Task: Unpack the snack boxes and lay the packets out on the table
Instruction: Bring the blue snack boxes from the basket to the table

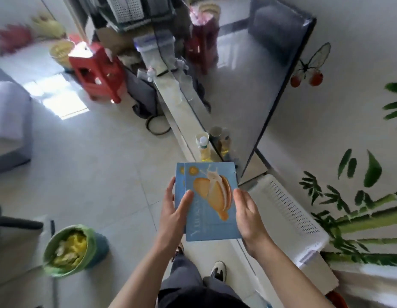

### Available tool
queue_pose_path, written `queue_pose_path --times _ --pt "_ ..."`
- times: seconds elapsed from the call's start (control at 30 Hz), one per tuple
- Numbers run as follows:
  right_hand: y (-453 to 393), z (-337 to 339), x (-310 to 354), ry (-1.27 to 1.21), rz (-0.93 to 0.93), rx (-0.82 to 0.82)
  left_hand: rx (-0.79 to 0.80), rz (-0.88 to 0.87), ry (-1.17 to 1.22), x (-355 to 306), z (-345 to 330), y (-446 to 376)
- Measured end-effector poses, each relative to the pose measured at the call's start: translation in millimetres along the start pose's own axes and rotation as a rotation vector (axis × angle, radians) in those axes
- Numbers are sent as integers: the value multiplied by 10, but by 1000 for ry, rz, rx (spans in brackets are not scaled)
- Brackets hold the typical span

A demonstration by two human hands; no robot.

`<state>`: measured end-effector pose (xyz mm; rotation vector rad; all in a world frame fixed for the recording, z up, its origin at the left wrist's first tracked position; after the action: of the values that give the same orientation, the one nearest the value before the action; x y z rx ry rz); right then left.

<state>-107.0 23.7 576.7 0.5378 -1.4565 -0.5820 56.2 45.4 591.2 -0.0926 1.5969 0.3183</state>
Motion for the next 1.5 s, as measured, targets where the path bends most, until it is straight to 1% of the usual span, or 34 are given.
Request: queue_pose_path --times 0.1,0.23,0.5,0.67,0.83,1.1,1.4,1.5 --pt "10 -386 70 69 -13 82 -120 -9 -10 12 382 74" --pt "65 -990 135 178 -14 212 -292 2 77 47 931 171" --pt "248 -2471 -29 429 -38 452 -685 -1 192 180 2279 575" --pt "582 -3456 -142 530 -47 538 -921 -7 147 280 3200 891" --pt "840 -4265 -380 649 -39 643 -1088 13 119 399 3922 1317" --pt "1161 -5224 -797 854 -67 755 -1448 72 168 574 4517 2002" --pt "1455 -6339 -1206 1106 -67 1028 -1786 158 161 774 5059 2377" --pt "1570 -6737 -1309 1181 -35 1122 -1892 186 135 795 5269 2419"
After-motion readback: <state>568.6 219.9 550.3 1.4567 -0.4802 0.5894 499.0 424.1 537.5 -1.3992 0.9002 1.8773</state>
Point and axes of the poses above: each hand's wrist, its own y-axis away from the middle knuckle, its own z-axis out of the back of the hand, x = y × z, the point moved 2 cm from there along -y, towards the middle knuckle, and after that the axes turned 14 degrees about -z, right-handed, at the moved point
